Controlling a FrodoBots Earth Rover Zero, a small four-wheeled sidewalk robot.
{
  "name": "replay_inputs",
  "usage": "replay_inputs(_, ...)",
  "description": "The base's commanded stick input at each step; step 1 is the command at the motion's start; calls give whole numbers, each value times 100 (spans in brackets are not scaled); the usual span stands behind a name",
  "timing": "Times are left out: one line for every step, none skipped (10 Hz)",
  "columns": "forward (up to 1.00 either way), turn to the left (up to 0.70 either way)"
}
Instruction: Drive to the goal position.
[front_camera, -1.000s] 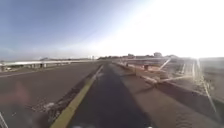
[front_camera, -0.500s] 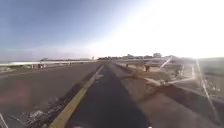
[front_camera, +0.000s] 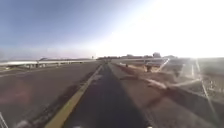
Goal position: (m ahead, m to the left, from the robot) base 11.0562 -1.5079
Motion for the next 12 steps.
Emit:
replay_inputs(50,0)
replay_inputs(50,0)
replay_inputs(50,0)
replay_inputs(50,0)
replay_inputs(50,0)
replay_inputs(50,0)
replay_inputs(50,0)
replay_inputs(50,0)
replay_inputs(50,0)
replay_inputs(50,0)
replay_inputs(50,0)
replay_inputs(50,-29)
